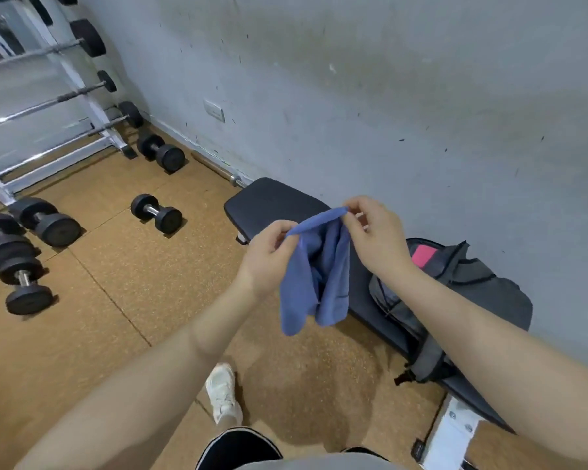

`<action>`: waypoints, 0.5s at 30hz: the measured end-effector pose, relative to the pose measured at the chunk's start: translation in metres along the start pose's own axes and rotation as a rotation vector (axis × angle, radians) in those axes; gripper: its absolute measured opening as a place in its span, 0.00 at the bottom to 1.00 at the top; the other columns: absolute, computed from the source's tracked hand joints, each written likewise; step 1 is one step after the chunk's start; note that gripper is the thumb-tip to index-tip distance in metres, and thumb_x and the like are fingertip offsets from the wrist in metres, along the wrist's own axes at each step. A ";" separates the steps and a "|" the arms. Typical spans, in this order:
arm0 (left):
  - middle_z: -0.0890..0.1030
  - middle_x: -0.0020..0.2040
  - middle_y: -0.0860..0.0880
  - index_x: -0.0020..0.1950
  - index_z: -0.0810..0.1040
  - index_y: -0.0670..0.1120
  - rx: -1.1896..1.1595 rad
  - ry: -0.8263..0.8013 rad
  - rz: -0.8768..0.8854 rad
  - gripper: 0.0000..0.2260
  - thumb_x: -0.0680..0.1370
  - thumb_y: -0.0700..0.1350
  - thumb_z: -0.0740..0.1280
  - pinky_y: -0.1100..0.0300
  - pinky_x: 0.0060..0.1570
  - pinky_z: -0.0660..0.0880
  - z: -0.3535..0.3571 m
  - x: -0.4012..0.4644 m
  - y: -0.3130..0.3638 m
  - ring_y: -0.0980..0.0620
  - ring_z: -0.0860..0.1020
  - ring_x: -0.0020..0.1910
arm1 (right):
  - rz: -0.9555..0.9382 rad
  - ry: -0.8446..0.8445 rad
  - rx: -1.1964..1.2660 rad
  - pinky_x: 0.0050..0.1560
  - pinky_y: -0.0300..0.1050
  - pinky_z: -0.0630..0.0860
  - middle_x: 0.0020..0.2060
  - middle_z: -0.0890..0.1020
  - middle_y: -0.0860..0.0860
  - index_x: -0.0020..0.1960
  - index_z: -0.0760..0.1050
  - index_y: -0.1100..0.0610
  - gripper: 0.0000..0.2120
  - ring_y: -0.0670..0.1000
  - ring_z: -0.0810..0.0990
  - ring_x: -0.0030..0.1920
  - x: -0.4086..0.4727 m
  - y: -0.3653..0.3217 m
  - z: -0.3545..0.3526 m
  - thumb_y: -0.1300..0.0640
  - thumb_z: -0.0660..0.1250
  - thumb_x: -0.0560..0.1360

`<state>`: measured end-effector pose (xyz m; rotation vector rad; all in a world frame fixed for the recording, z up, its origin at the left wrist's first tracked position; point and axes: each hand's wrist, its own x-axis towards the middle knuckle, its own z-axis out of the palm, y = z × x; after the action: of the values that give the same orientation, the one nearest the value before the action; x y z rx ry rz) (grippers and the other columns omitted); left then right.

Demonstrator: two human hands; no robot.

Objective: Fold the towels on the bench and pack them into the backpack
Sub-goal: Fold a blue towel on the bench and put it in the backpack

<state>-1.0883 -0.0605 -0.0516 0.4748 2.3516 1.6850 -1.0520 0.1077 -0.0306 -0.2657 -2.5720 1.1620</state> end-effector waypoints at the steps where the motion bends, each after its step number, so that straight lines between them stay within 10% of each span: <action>1: 0.77 0.42 0.56 0.48 0.76 0.48 -0.020 -0.055 0.007 0.08 0.79 0.39 0.58 0.68 0.41 0.70 -0.015 0.019 0.000 0.60 0.74 0.41 | -0.007 0.052 -0.038 0.49 0.49 0.72 0.47 0.79 0.55 0.50 0.76 0.60 0.07 0.55 0.77 0.47 0.014 0.000 0.010 0.62 0.60 0.77; 15: 0.74 0.52 0.42 0.53 0.71 0.41 0.948 -0.558 0.173 0.07 0.76 0.37 0.58 0.52 0.46 0.70 -0.118 0.238 -0.083 0.42 0.73 0.50 | 0.444 -0.046 -0.476 0.40 0.50 0.66 0.46 0.77 0.61 0.51 0.72 0.64 0.10 0.62 0.75 0.47 0.119 0.046 0.125 0.68 0.55 0.73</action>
<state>-1.3611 -0.0985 -0.0876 1.1322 2.5235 0.2606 -1.2047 0.0847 -0.1198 -0.9641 -2.8868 0.6517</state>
